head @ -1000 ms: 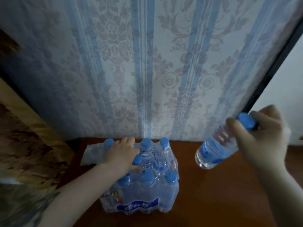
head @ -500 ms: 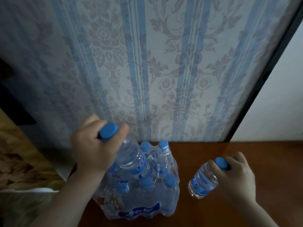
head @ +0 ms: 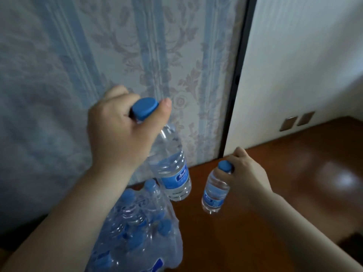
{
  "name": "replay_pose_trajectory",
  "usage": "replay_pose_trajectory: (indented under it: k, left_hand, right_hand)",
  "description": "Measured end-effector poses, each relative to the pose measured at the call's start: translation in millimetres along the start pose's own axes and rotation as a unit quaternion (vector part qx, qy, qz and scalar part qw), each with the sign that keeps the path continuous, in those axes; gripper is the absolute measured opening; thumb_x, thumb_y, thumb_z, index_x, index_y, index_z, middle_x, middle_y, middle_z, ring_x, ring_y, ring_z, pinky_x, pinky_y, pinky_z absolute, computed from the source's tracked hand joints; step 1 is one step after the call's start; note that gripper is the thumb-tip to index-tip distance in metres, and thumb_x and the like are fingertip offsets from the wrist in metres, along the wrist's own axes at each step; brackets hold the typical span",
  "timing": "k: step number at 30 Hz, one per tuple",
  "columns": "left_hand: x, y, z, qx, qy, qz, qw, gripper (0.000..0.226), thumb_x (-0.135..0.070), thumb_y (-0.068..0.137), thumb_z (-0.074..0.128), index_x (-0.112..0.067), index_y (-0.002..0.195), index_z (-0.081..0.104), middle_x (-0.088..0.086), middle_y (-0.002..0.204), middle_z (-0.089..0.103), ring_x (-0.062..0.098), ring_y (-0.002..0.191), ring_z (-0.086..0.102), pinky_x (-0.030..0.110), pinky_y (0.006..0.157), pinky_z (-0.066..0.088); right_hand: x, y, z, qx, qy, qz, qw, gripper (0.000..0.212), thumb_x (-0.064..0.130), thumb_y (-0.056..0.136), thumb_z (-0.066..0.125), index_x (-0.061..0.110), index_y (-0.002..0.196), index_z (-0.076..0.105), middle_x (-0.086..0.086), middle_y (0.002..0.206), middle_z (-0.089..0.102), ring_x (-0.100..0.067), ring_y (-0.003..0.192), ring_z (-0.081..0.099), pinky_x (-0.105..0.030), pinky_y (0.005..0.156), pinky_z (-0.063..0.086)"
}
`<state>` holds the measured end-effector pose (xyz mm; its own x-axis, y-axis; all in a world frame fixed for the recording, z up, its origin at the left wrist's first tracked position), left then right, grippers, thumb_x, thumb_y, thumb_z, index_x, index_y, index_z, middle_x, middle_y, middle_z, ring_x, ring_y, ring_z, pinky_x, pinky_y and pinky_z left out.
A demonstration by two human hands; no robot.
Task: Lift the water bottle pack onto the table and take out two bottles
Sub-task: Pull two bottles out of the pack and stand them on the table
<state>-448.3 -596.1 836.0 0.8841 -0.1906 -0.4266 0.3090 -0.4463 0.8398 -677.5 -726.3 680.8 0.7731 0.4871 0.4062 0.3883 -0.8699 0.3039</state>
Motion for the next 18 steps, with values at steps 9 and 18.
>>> replay_pose_trajectory:
  k: [9, 18]
  left_hand:
    - [-16, -78, 160, 0.223, 0.169, -0.071, 0.957, 0.057, -0.057, 0.079, 0.06, -0.012, 0.05, 0.042, 0.004, 0.059, 0.04, 0.019, 0.044, 0.042, 0.027, 0.042, 0.026]
    - [11, -97, 236, 0.315, 0.269, -0.191, 0.89, 0.056, -0.064, 0.08, 0.06, -0.021, 0.052, 0.039, -0.003, 0.066, 0.042, 0.014, 0.049, 0.043, 0.026, 0.045, 0.025]
  right_hand:
    - [-75, 51, -8, 0.118, -0.049, -0.126, 0.984, 0.031, 0.05, 0.08, 0.061, 0.026, 0.1, 0.061, 0.013, 0.082, 0.041, 0.0, 0.058, 0.044, -0.018, 0.05, 0.035]
    - [-122, 106, 1, 0.218, -0.071, -0.227, 0.947, 0.031, 0.037, 0.09, 0.065, 0.022, 0.116, 0.058, 0.007, 0.096, 0.047, -0.013, 0.077, 0.051, -0.03, 0.062, 0.044]
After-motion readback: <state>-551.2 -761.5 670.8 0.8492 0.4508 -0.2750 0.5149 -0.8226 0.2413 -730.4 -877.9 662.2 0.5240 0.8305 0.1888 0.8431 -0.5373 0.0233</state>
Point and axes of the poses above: each hand's wrist, its own y-axis towards the middle knuckle, its own z-axis out of the palm, x = y × z, the point moved 4 cm from there along y, towards the middle knuckle
